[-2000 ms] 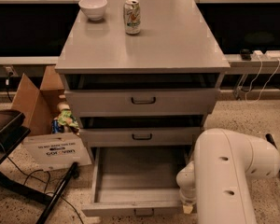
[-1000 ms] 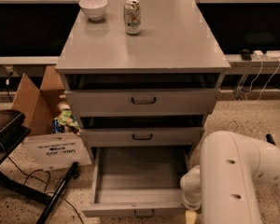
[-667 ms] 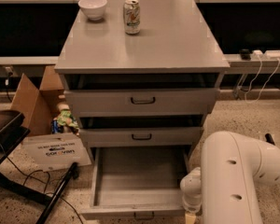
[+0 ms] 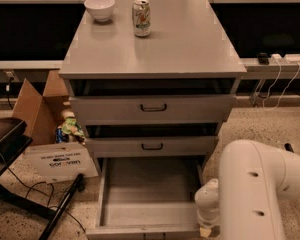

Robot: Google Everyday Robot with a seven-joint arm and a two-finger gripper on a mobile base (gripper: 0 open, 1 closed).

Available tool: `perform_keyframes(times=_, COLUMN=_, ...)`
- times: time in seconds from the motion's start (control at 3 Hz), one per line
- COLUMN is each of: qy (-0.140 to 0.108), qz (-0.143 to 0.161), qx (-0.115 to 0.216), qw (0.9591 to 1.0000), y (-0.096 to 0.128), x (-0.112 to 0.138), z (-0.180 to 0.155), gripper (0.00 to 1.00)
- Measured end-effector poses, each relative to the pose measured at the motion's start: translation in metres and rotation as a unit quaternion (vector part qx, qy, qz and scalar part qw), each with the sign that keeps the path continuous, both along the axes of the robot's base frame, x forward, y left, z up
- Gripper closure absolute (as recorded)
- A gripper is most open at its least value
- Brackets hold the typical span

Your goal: Open bottom drawer

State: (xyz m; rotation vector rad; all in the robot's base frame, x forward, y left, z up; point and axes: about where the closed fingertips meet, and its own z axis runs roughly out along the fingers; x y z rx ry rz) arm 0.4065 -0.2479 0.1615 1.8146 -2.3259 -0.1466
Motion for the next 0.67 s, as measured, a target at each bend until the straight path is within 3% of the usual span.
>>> perform_keyframes(times=0.33, qy=0.000, qz=-0.018, qx=0.005, qw=0.9998, y=-0.004, x=-0.011, z=0.000, gripper=1.00)
perform_keyframes(times=0.67, qy=0.016, qz=-0.038, qx=0.003, qw=0.9992, y=-0.008, x=-0.037, z=0.000, gripper=1.00)
